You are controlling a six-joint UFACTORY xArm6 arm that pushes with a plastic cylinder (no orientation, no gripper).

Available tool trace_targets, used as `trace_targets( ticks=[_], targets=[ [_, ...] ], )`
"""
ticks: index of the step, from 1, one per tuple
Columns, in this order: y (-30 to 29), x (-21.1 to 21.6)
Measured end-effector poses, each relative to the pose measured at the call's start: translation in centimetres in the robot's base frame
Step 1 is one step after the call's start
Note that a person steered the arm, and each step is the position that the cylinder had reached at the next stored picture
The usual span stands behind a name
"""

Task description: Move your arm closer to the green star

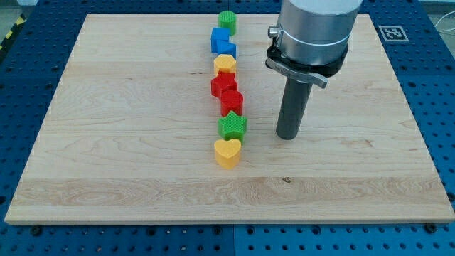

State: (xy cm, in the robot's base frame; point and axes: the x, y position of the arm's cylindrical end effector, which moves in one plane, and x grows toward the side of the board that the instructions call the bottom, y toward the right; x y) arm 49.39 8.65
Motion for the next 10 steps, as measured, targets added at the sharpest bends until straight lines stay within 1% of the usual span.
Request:
trace_targets(
  ticks=[1,2,10],
  targets=[
    [-1.6,0.0],
    [-2.0,0.0],
    [-3.5,-0.5]
  ],
)
